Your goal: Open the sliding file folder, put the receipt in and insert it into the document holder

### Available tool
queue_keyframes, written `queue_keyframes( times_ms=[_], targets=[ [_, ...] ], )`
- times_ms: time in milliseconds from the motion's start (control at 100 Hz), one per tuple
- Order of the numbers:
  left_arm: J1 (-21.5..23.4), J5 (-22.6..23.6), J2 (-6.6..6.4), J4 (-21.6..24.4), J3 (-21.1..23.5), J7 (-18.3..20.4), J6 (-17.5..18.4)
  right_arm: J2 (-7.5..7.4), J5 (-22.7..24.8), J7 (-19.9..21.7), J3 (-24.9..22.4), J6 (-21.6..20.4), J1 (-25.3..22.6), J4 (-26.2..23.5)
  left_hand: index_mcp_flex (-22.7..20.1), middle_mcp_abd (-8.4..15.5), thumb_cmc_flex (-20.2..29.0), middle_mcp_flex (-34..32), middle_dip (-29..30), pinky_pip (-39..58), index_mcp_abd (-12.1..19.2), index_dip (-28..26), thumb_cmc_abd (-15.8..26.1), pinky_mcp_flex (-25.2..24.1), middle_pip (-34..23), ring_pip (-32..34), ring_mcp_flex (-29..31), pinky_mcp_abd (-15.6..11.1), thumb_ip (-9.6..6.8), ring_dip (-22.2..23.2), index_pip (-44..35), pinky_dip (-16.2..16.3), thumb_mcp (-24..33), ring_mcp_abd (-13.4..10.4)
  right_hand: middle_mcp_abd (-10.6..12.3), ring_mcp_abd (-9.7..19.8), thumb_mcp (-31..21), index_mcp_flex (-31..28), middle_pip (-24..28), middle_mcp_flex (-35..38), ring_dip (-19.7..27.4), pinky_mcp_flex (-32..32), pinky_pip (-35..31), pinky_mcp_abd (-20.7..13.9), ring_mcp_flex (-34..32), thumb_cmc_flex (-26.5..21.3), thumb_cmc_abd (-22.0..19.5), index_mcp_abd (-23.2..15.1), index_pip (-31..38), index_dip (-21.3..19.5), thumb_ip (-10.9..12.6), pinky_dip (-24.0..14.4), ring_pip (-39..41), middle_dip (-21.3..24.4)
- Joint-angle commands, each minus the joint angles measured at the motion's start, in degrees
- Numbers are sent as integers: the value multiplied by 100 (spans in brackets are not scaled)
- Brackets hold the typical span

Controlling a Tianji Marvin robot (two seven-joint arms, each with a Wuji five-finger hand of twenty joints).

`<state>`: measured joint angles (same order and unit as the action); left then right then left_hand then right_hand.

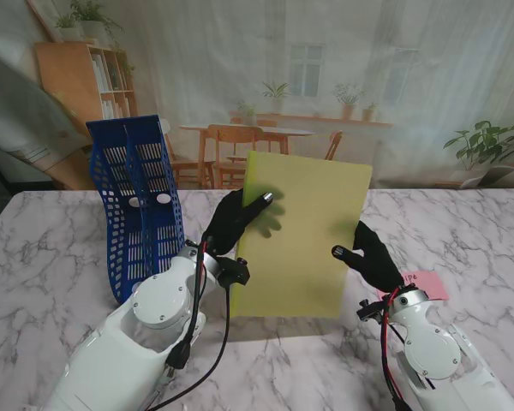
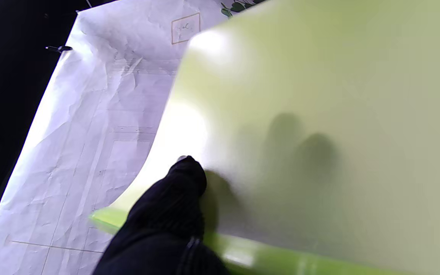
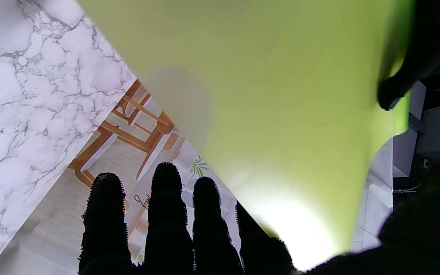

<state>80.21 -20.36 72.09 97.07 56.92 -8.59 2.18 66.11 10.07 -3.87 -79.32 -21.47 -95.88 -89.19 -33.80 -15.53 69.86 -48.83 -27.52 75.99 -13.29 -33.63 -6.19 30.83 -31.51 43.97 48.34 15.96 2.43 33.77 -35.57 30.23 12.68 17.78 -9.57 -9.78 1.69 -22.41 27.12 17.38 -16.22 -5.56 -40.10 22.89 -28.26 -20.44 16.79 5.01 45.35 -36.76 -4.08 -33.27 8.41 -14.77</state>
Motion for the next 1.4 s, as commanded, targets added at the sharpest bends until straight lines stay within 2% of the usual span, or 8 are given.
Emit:
queue_keyframes(
  times_ms=[0, 370, 410, 460, 720, 960, 1120, 1390],
  targets=[
    [-42, 35, 72, 10, -80, 13, -127, 1, -43, 9, 17, 4, -61, -108, -297, 20, 411, -159, -81, 463, 294, -96, 237, 293, -56, 279, 214, -321, 37, 93, -108, 206, 259, 363, 80, 59, 66, -464, 251, 315, -107, -65, -207, 84, -221, -165, 287, -449, 271, -213, -99, -156, 116, -105],
    [-310, 31, 189, -386, -252, -114, -323, -16, -280, 155, -13, 63, -219, -432, -298, 4, 411, -135, -59, 442, 279, -44, 234, 228, -25, 244, 167, -298, 34, 91, -66, 203, 263, 391, -111, -208, -378, -2355, 394, 2384, -106, -398, -476, 518, -1049, -1723, 731, -678, 633, -523, 135, 352, 407, -207],
    [-317, 33, 202, -412, -256, -152, -323, -3, -242, 84, -11, 34, -219, -430, -298, 9, 411, -131, -54, 439, 272, -39, 239, 226, -19, 239, 162, -294, 34, 91, -62, 204, 264, 391, -80, -248, -3335, -2582, 374, 2759, -158, -473, -603, 600, -1273, -628, 1456, -722, 700, -659, -201, 688, 488, -251],
    [-321, 45, 213, -440, -250, -195, -313, 2, -227, 47, -27, 14, -234, -437, -297, -1, 411, -133, -52, 441, 277, -36, 238, 222, -19, 239, 162, -292, 34, 92, -60, 207, 266, 385, 13, -246, -4173, -2922, 408, 2995, -175, -529, -602, 649, -1394, -395, 1564, -783, 861, -700, -339, 707, 529, -252],
    [-340, 213, 216, -517, -199, -282, -273, 33, -439, 12, -94, 125, -339, -556, -281, 12, 411, -134, -45, 452, 283, -32, 247, 230, -30, 250, 173, -310, 32, 100, -65, 220, 250, 378, 9, -354, -4437, -3106, 698, 1078, -112, -792, -1029, 975, -801, -720, 1811, -1362, 1116, 468, -998, 729, 423, -496],
    [-342, 117, 213, -497, -297, -174, -339, 10, -1063, 375, -49, 338, -341, -677, -288, 9, 411, -137, -33, 448, 290, -4, 238, 215, -23, 242, 164, -288, 30, 98, -54, 225, 248, 400, 28, -494, -4968, -1916, 355, 3494, -252, -1998, -1866, 1149, -2790, -1283, 2072, -1307, 1688, 126, -1070, 979, 1029, -185],
    [-399, -68, 213, -575, -394, 9, -333, -21, -1103, 531, 4, 328, -275, -604, -310, 3, 411, -147, -24, 436, 277, 12, 229, 190, -13, 223, 155, -250, 33, 91, -44, 229, 257, 427, 469, -161, -5535, -1358, 375, 3566, -376, -1788, -2134, 820, -2838, -1107, 1913, -1276, -422, 1066, -562, 1074, 1018, -217],
    [-478, -117, 133, -716, -408, 407, -282, -6, -1138, 493, -7, 261, -252, -553, -314, 16, 411, -135, 61, 323, 296, 150, 213, 45, 146, 81, 48, -184, 28, 49, 121, 225, 220, 443, 518, 85, -5221, -2549, 654, 4653, -636, -1835, -2317, 563, -3233, -2414, 1455, -1831, 1344, 1528, -874, 883, 1395, -466]
  ],
)
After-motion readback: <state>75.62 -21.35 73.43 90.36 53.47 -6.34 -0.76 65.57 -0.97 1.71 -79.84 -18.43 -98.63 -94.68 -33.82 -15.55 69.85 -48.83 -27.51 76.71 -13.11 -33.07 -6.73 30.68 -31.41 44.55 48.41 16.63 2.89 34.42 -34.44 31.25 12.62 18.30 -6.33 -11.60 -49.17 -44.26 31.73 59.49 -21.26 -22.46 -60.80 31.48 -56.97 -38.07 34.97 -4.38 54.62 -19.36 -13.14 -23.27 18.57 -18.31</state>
